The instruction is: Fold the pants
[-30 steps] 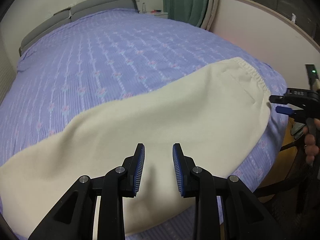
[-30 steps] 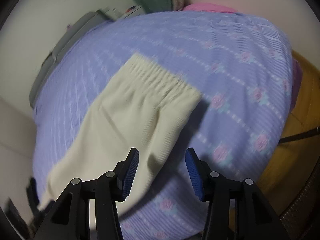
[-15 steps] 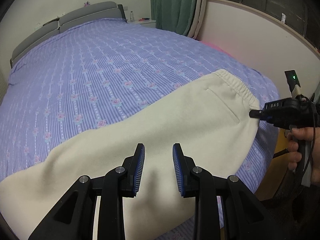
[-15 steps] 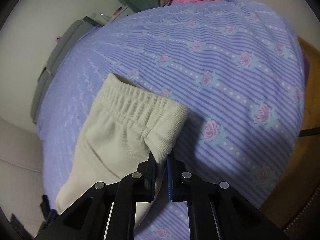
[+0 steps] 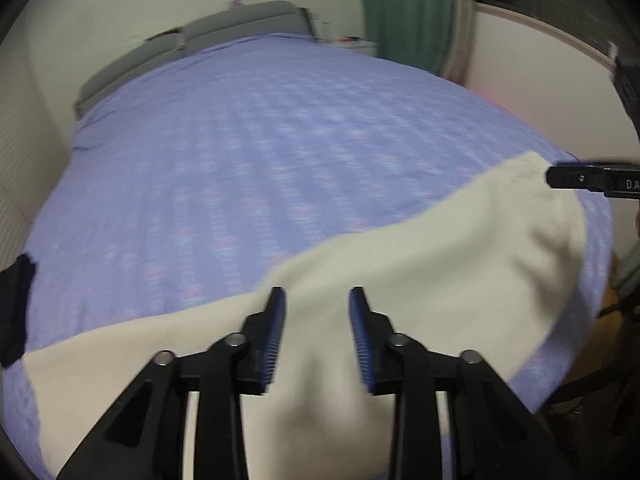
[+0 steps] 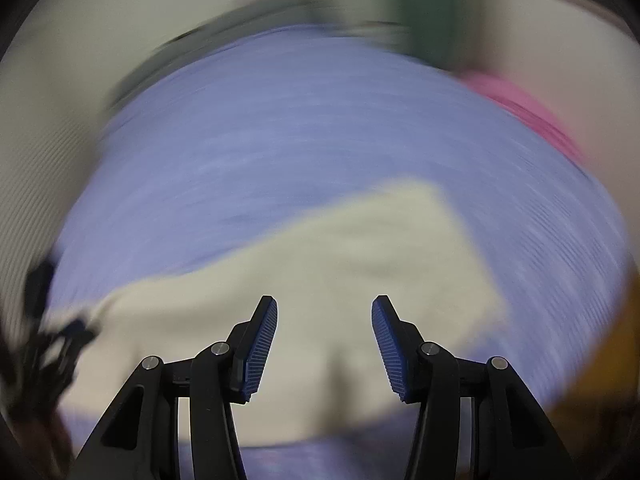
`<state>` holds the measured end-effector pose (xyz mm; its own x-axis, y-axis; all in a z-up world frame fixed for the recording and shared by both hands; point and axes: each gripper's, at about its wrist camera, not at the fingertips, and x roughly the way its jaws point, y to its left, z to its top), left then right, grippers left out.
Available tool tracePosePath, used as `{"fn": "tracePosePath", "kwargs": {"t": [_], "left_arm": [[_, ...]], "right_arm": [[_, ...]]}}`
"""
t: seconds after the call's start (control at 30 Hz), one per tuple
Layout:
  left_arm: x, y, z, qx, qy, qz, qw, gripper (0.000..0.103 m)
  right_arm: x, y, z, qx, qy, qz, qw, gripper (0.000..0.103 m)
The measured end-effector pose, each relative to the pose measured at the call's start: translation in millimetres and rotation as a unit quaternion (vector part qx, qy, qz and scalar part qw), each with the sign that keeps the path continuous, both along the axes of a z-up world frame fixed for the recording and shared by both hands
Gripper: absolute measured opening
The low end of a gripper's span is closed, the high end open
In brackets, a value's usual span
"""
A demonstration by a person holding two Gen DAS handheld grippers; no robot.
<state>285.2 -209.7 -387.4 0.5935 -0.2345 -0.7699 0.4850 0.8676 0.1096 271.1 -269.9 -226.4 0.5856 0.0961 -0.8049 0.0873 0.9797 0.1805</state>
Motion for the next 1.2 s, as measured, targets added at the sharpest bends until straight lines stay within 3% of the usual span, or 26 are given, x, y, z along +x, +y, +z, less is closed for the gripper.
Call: {"fn": "tracePosePath", "kwargs": {"t": [0.07,0.17,0.27,0.37,0.4,0.5,0.57,0.67,0.73,0.87,1.0,1.1,1.17,1.2], "left_arm": [[6.9,26.1,3.5,-0.002,-0.010,0.031,0.9995,0.044],[19.6,58.8,2.8,-0.006,-0.013,0.064,0.9978,0.044],[32.5,84.9,0.3,-0.005,-0.013,0.089,0.9959,0.044],[45.5,110.4,-0.2,-0.013,-0.009,0.110,0.9938,0.044],[48.6,117.3,0.5,-0.015,-0.007,0.113,0.9934,0.044],[58.2,138.2,1.7,-0.024,-0.006,0.124,0.9920,0.044],[62.2,147.6,1.4,-0.027,-0.005,0.128,0.9914,0.044],[65.8,156.7,-1.0,-0.033,-0.004,0.133,0.9906,0.044],[69.2,164.1,-2.8,-0.035,0.000,0.135,0.9902,0.044],[71.3,172.0,-4.9,-0.036,0.003,0.136,0.9901,0.044],[72.4,177.5,-6.8,-0.034,0.004,0.137,0.9900,0.044],[73.7,180.6,-8.3,-0.034,0.005,0.139,0.9898,0.044],[74.0,181.0,-8.1,-0.034,0.004,0.139,0.9896,0.044],[74.7,181.5,-8.0,-0.035,0.004,0.140,0.9896,0.044]], "right_arm": [[44.7,41.4,6.0,0.001,0.003,0.115,0.993,0.051],[111.6,99.2,10.0,0.011,0.020,0.264,0.964,0.051],[171.0,157.4,1.8,0.006,0.067,0.382,0.922,0.045],[211.2,216.8,-17.0,-0.004,0.132,0.467,0.875,0.024],[228.4,235.6,-27.6,-0.010,0.161,0.495,0.854,0.018],[242.5,258.2,-66.4,-0.009,0.245,0.545,0.802,0.016],[236.6,270.0,-87.0,-0.011,0.305,0.575,0.759,0.016],[218.1,280.4,-111.5,-0.036,0.352,0.594,0.723,0.016],[216.4,281.8,-121.5,-0.025,0.379,0.593,0.710,0.016],[215.6,280.4,-134.6,-0.019,0.412,0.583,0.700,0.016],[203.1,281.0,-143.8,0.001,0.438,0.587,0.681,0.017],[193.0,286.4,-142.4,-0.003,0.430,0.597,0.678,0.003],[194.5,289.4,-136.0,-0.017,0.407,0.598,0.690,0.002],[199.4,290.3,-132.6,-0.021,0.390,0.596,0.701,0.002]]}}
